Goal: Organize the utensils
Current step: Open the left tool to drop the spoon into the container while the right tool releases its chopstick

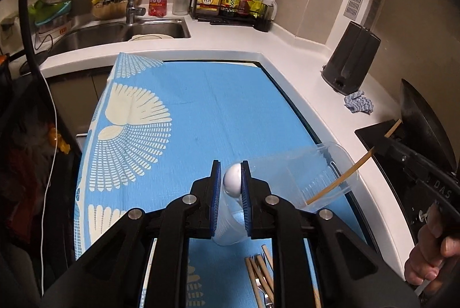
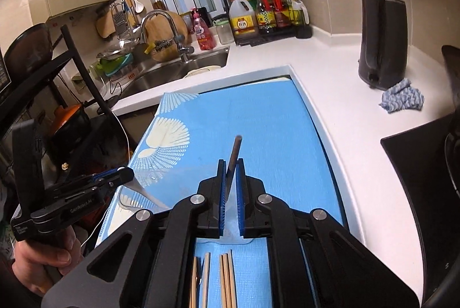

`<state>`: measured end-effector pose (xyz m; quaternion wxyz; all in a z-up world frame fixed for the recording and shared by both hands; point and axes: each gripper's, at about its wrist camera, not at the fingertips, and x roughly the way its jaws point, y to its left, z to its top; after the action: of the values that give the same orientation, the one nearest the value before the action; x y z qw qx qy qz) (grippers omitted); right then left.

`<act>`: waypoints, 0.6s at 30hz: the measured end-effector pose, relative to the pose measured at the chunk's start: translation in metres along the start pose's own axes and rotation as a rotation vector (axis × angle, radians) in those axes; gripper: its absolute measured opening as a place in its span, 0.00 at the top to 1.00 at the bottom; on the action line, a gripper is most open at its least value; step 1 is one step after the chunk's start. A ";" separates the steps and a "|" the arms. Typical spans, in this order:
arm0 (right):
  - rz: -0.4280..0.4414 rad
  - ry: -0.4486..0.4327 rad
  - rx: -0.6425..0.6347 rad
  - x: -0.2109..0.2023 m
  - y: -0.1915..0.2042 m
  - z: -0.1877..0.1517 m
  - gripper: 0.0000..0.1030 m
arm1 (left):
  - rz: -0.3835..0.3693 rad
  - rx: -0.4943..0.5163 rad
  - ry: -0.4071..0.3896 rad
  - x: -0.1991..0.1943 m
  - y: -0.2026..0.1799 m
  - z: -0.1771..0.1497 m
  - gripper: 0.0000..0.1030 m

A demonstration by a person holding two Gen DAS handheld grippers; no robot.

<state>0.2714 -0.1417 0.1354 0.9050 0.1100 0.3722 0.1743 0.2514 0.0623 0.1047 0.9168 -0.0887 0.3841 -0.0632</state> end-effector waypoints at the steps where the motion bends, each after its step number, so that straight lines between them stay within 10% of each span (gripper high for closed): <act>1: 0.006 0.014 0.003 0.003 -0.001 -0.001 0.93 | -0.015 -0.009 0.004 0.000 0.002 0.001 0.85; 13: 0.019 0.099 0.005 0.014 0.009 -0.022 0.93 | -0.048 0.045 0.031 0.013 0.007 0.015 0.85; 18: 0.008 0.082 0.019 0.008 0.007 -0.021 0.87 | -0.019 0.065 -0.010 -0.004 -0.001 0.016 0.45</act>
<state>0.2599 -0.1310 0.1180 0.8871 0.1128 0.4104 0.1788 0.2603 0.0643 0.1187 0.9205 -0.0629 0.3764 -0.0839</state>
